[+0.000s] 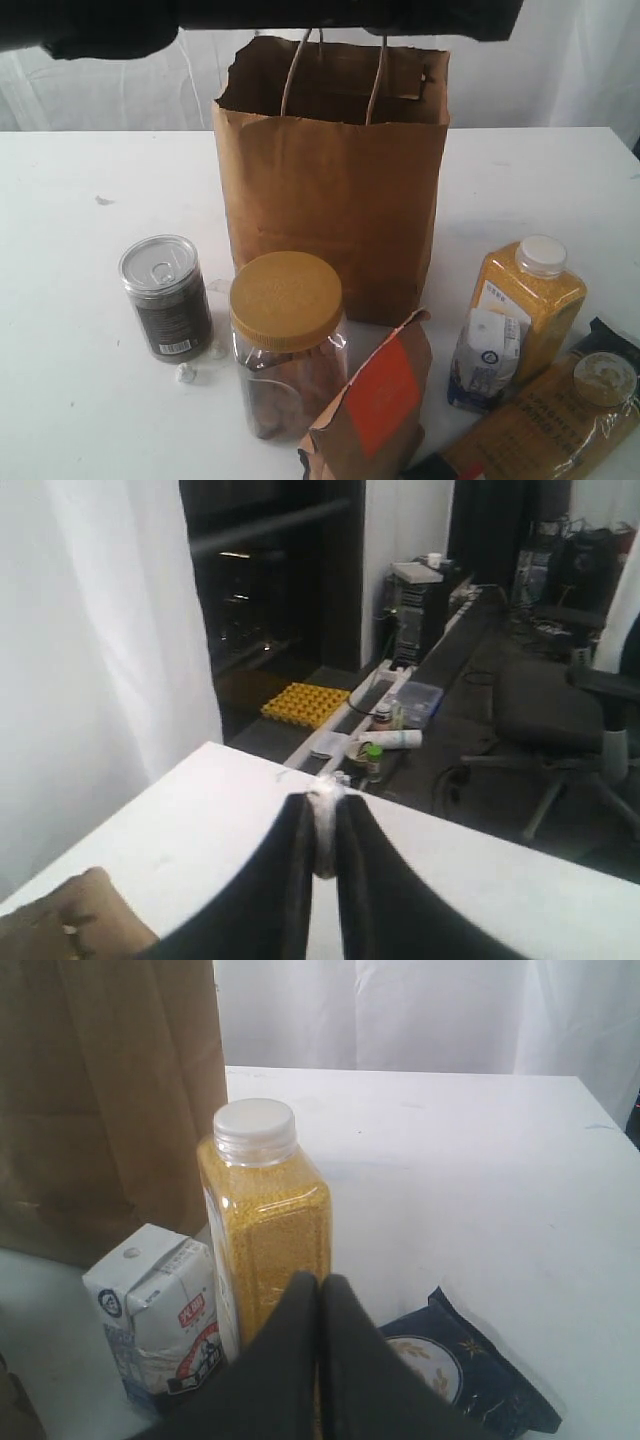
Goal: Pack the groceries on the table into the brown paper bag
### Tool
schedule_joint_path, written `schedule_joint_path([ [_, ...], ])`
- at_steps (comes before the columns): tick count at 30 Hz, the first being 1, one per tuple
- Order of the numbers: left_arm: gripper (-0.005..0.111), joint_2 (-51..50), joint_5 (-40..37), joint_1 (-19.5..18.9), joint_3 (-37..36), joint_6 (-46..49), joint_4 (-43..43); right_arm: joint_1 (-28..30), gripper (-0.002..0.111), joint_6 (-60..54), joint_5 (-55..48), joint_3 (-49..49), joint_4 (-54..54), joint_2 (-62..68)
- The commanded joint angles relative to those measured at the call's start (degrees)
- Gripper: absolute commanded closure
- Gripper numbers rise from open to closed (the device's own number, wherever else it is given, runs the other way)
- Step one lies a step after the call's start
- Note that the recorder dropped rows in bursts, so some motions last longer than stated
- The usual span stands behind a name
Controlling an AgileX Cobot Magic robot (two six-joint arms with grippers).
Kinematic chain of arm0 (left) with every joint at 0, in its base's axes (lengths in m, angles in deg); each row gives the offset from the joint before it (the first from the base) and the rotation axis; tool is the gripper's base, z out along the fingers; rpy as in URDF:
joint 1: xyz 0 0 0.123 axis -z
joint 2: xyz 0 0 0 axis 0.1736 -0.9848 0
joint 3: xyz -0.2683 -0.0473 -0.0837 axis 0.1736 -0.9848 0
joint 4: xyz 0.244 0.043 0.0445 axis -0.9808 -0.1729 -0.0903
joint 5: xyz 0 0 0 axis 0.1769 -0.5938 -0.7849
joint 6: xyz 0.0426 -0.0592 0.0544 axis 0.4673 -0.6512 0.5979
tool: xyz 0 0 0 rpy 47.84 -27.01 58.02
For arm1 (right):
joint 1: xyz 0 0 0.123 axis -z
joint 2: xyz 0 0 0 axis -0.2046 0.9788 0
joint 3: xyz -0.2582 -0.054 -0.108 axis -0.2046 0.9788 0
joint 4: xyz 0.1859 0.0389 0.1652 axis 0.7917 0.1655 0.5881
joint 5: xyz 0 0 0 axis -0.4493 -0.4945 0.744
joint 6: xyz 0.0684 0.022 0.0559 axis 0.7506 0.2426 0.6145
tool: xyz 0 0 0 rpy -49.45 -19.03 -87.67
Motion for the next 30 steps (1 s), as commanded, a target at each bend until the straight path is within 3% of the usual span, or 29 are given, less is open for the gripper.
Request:
schedule_joint_path([
  [1,0.107,-1.7,3.6,0.4,0.0,0.4,-4.0,0.2,0.108,0.1,0.6,-0.1,-0.4,-0.4],
  [7,0.107,-2.0,5.2,0.4,-1.5,2.3,-5.5,0.2,0.108,0.1,0.6,-0.1,-0.4,-0.4],
  [13,0.107,-2.2,12.0,0.4,-1.5,8.5,-4.8,0.2,0.108,0.1,0.6,-0.1,-0.4,-0.4],
  [15,0.107,-2.7,14.7,0.4,-1.5,14.2,0.7,0.2,0.108,0.1,0.6,-0.1,-0.4,-0.4],
  [19,0.107,-4.1,19.5,0.4,-1.5,37.9,22.7,0.2,0.108,0.1,0.6,-0.1,-0.4,-0.4],
  [21,0.106,-4.6,21.5,0.4,-1.6,43.7,24.7,0.2,0.108,0.1,0.6,-0.1,-0.4,-0.4],
  [23,0.090,-4.7,21.1,0.4,-1.6,43.7,24.7,0.2,0.108,0.1,0.6,-0.1,-0.4,-0.4],
  [27,0.069,-4.8,20.7,0.4,-1.6,42.4,24.7,0.2,0.108,0.1,0.6,-0.1,-0.4,-0.4],
  [30,0.062,-4.8,20.8,0.4,-1.6,42.1,24.7,0.2,0.108,0.1,0.6,-0.1,-0.4,-0.4],
])
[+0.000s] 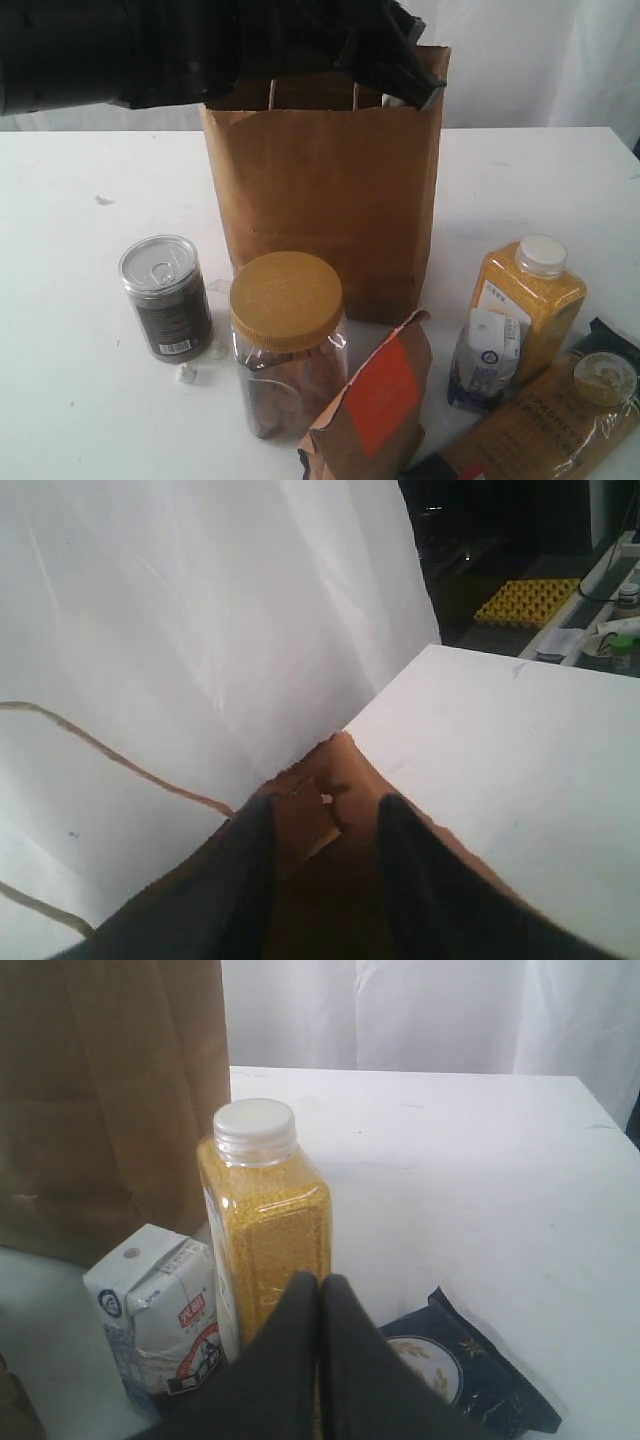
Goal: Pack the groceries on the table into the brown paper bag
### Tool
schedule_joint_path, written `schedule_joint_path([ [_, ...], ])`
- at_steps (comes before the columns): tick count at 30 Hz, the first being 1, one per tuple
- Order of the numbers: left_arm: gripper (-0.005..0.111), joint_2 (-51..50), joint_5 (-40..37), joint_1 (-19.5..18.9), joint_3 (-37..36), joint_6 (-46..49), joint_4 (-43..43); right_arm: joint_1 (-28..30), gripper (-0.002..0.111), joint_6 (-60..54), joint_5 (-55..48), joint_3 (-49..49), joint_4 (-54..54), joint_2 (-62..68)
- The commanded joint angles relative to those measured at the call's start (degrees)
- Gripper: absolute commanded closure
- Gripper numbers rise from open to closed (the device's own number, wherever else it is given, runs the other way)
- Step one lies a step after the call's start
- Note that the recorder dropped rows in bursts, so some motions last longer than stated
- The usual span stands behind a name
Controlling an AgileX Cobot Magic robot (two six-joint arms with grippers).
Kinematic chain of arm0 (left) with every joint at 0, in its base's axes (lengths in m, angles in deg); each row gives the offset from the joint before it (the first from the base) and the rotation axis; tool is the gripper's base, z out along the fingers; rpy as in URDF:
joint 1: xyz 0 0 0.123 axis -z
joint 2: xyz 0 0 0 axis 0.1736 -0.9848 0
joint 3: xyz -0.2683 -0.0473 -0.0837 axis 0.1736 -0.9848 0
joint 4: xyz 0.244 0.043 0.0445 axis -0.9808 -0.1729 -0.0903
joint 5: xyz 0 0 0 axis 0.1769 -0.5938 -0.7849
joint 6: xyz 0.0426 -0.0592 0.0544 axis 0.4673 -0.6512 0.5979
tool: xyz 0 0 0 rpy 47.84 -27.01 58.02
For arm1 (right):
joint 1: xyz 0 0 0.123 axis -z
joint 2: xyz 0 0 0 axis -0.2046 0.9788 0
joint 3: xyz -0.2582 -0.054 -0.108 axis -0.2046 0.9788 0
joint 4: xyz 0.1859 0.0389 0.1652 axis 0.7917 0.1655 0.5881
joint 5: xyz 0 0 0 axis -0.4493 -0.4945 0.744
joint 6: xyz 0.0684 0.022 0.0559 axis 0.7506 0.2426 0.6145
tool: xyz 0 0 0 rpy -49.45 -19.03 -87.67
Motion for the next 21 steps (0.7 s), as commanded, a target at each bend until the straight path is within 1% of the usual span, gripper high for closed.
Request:
schedule_joint_path([
  [1,0.062,0.2,-0.6,0.3,-0.3,3.1,1.6,0.2,0.108,0.1,0.6,-0.1,-0.4,-0.4],
  [6,0.061,0.2,-1.6,0.3,-0.3,3.1,1.6,0.2,0.108,0.1,0.6,-0.1,-0.4,-0.4],
  [8,0.061,0.3,-3.7,0.3,0.0,3.1,1.6,0.2,0.108,0.1,0.6,-0.1,-0.4,-0.4],
  [13,0.061,1.9,-13.4,0.3,1.4,1.8,1.6,0.2,0.108,0.1,0.6,-0.1,-0.4,-0.4],
  [18,0.061,4.5,-14.8,0.3,1.5,-3.0,1.6,0.2,0.108,0.1,0.6,-0.1,-0.4,-0.4],
  [21,0.061,6.3,-16.7,0.3,1.5,-3.3,1.6,0.2,0.108,0.1,0.6,-0.1,-0.4,-0.4],
])
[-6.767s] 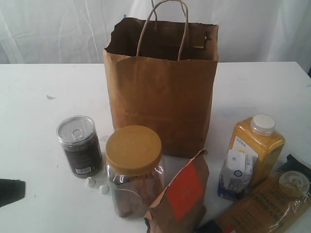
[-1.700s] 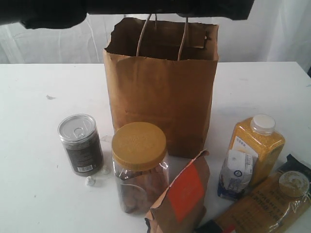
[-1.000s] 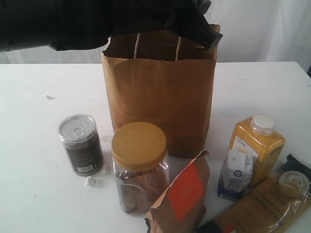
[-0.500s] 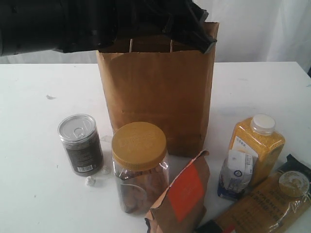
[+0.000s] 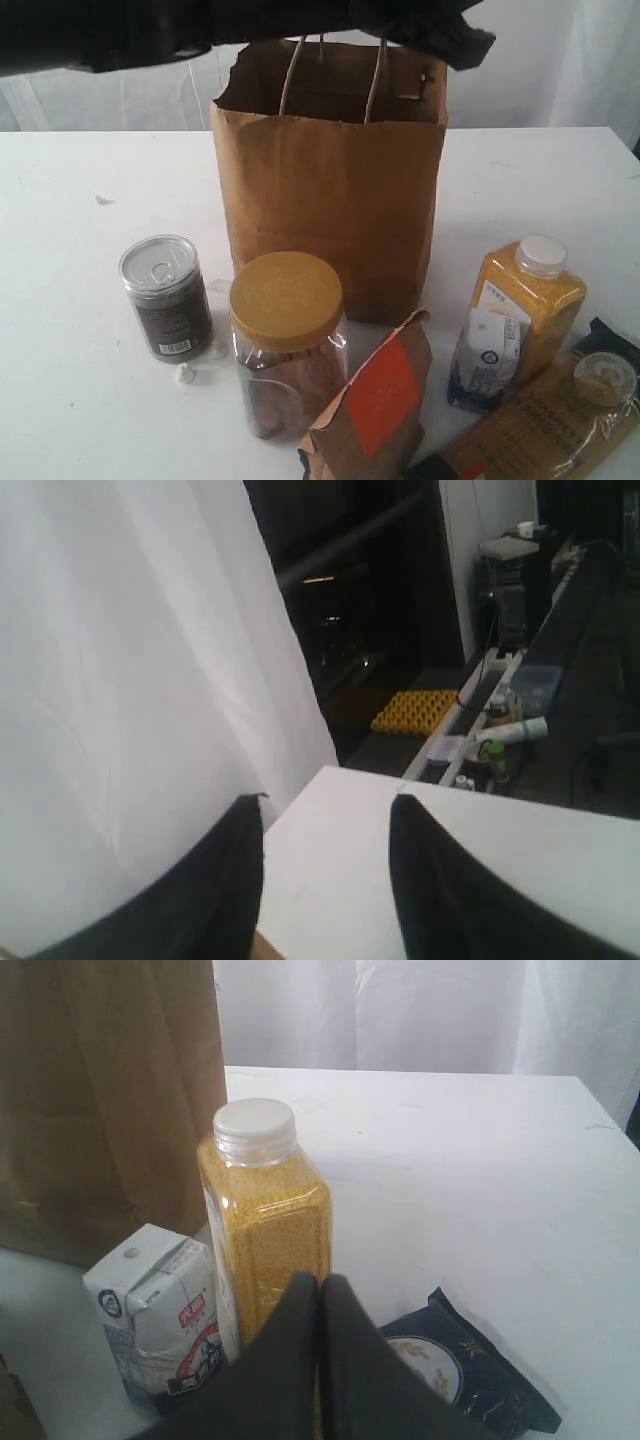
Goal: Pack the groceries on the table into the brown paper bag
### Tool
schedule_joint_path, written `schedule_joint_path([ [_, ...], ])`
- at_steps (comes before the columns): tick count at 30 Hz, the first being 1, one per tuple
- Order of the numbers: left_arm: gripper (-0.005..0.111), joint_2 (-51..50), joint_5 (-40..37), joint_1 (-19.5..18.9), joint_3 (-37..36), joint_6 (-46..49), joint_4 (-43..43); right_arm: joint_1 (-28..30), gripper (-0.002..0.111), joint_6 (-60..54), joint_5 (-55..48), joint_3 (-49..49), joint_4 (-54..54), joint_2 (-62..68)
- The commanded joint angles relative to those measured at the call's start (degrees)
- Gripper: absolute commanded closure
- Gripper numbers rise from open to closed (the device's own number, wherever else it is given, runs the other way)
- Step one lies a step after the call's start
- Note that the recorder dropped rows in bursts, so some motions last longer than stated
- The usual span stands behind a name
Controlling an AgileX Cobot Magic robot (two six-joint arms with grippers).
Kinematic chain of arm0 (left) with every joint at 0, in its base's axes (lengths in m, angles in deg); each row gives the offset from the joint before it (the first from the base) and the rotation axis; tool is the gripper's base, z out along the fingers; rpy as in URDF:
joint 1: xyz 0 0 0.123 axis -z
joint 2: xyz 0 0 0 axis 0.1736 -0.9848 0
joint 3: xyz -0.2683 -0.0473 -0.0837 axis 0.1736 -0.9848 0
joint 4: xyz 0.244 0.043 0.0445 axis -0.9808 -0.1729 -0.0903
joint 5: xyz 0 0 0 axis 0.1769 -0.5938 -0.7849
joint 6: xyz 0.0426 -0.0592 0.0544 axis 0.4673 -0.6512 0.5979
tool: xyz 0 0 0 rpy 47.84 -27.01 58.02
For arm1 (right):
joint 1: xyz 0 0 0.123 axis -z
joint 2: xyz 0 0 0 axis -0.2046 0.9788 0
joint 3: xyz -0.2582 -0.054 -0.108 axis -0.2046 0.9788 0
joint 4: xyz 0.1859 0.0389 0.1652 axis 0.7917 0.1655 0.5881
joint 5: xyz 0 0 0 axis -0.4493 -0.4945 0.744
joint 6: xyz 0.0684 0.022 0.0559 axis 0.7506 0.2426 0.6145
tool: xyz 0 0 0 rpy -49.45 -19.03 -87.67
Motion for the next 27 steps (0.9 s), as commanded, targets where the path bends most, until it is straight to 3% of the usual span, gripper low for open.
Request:
schedule_joint_path([
  [1,0.061,3.4,-4.2,0.2,0.4,-1.4,1.2,0.2,0.108,0.1,0.6,-0.1,-0.4,-0.4],
  [7,0.061,7.3,-5.2,0.2,0.4,-2.7,1.2,0.2,0.108,0.1,0.6,-0.1,-0.4,-0.4],
  [13,0.061,13.5,10.9,0.2,-1.8,-2.4,1.2,0.2,0.108,0.1,0.6,-0.1,-0.4,-0.4],
  [17,0.061,18.2,16.9,0.2,-4.4,-1.7,1.2,0.2,0.108,0.1,0.6,-0.1,-0.4,-0.4],
  [27,0.061,30.2,22.6,0.2,-21.1,-5.9,1.2,0.2,0.108,0.1,0.6,-0.1,-0.4,-0.4],
])
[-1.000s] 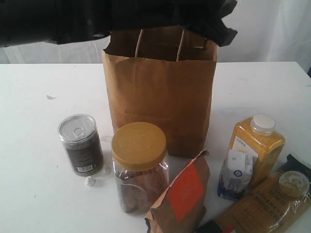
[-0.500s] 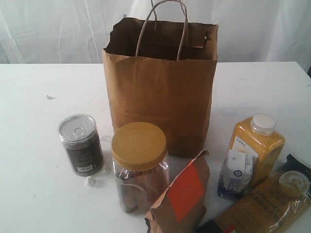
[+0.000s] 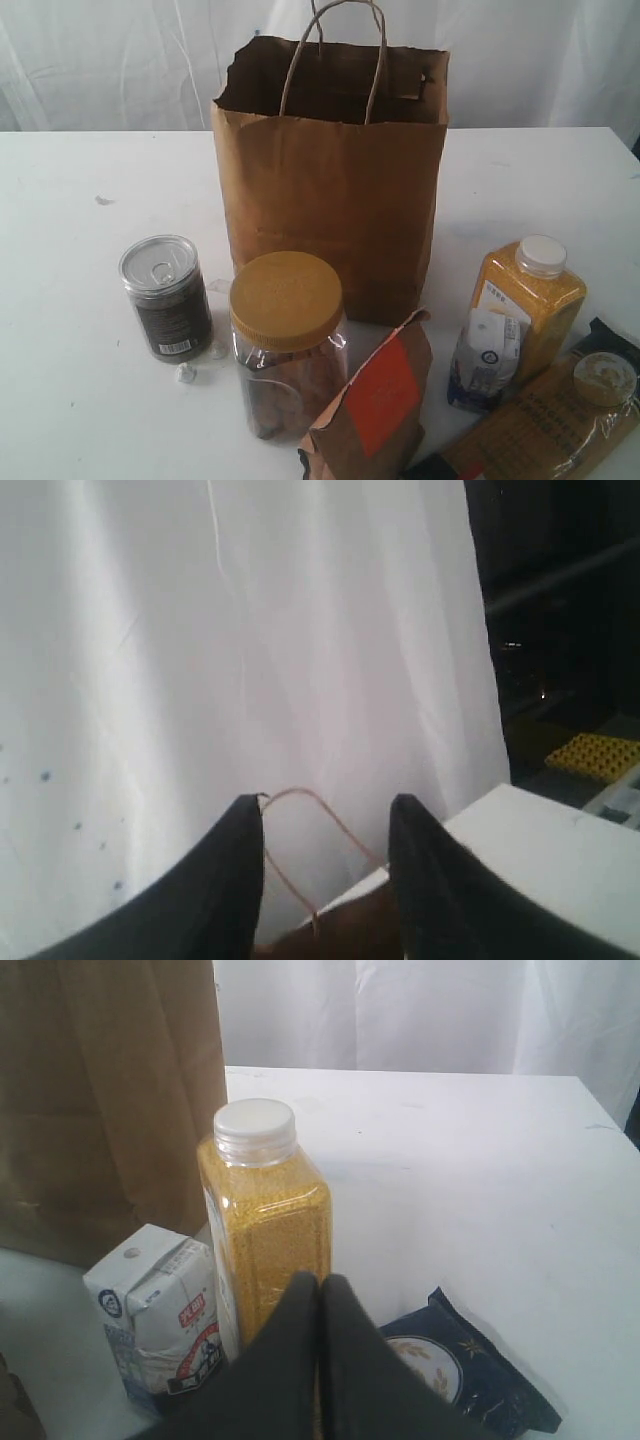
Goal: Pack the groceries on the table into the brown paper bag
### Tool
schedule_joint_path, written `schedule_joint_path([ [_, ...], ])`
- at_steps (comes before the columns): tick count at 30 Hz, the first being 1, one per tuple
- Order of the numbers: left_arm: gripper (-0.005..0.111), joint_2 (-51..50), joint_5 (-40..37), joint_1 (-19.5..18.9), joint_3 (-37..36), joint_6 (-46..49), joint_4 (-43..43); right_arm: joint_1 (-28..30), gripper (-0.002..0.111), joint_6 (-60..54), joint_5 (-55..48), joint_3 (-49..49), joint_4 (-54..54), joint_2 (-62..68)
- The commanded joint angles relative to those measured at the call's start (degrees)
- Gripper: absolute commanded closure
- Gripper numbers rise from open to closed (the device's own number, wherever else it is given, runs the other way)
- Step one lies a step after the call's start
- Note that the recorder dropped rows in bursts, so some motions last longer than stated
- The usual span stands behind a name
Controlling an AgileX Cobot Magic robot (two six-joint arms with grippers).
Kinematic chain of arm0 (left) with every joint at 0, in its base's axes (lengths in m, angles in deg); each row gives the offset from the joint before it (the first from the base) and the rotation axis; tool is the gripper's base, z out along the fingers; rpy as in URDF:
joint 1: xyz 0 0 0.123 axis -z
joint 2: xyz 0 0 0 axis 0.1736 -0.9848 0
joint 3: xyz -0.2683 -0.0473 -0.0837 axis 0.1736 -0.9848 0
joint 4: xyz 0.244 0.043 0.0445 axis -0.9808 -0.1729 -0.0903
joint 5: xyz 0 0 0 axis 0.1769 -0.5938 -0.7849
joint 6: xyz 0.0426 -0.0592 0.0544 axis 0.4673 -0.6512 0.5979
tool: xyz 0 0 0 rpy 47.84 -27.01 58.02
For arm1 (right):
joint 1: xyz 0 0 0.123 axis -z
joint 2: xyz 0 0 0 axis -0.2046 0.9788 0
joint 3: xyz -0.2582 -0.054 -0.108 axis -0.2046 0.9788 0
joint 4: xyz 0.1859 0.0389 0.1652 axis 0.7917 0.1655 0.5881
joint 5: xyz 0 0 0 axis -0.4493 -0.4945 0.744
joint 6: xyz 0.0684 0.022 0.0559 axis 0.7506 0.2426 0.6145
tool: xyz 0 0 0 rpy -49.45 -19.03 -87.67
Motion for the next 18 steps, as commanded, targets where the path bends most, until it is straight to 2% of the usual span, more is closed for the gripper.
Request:
schedule_joint_path([
  [1,0.061,5.7,1.8,0.1,-9.4,-5.1,1.1,0.2,0.108,0.1,0.6,-0.1,-0.4,-0.4],
  [11,0.061,11.6,-7.5,0.1,-32.9,-19.5,1.1,0.2,0.108,0.1,0.6,-0.1,-0.4,-0.4],
  [18,0.061,11.6,-8.7,0.1,-44.2,-26.2,1.1,0.2,0.108,0.1,0.6,-0.1,-0.4,-0.4],
])
